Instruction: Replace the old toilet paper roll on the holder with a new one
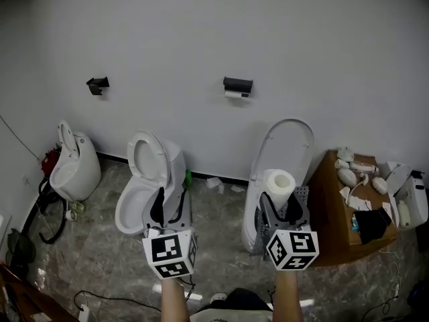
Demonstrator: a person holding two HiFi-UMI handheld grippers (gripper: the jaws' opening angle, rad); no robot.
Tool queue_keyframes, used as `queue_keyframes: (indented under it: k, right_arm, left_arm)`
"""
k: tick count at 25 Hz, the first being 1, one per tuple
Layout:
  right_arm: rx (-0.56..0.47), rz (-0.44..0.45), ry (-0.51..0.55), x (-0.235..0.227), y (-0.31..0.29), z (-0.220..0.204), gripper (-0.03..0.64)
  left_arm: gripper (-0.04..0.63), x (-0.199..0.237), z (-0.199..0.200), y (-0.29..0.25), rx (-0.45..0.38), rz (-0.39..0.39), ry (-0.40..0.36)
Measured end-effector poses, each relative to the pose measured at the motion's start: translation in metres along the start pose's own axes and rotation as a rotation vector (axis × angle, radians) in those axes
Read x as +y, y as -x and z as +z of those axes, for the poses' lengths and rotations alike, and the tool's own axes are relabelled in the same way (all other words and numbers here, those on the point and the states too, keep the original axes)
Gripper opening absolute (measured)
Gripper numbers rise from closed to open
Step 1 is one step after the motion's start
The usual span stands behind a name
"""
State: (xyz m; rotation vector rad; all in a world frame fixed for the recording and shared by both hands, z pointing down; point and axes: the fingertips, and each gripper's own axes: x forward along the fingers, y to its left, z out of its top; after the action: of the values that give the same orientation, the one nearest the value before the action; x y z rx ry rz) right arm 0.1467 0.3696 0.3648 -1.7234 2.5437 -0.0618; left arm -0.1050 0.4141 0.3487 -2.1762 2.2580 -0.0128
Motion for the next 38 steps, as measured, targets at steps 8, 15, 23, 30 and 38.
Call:
queue_keyframes:
  k: [8,15,23,30,38]
  right_arm:
    - [0.031,0.002,0.005,0.000,-0.021,-0.010,0.279]
    - [0.038,0.011,0.003,-0.007,-0.057,-0.016,0.279]
    - [0.050,0.036,0.001,-0.020,-0.128,-0.026,0.279]
    - [0.045,0.050,-0.007,-0.044,-0.223,-0.022,0.279]
    - [0.020,0.087,0.008,-0.068,-0.339,0.000,0.279]
  left_arm:
    - [0.212,0.013,-0.009,-0.018,0.016,0.014,0.018]
    - [0.212,0.013,-0.014,-0.052,0.021,-0.012,0.025]
    - [0.212,0.021,-0.024,-0.119,0.035,-0.002,0.026]
    - [0.212,0.033,-0.014,-0.208,0.024,0.019,0.012]
    - [0.212,0.045,0.012,-0.317,-0.013,0.043,0.010]
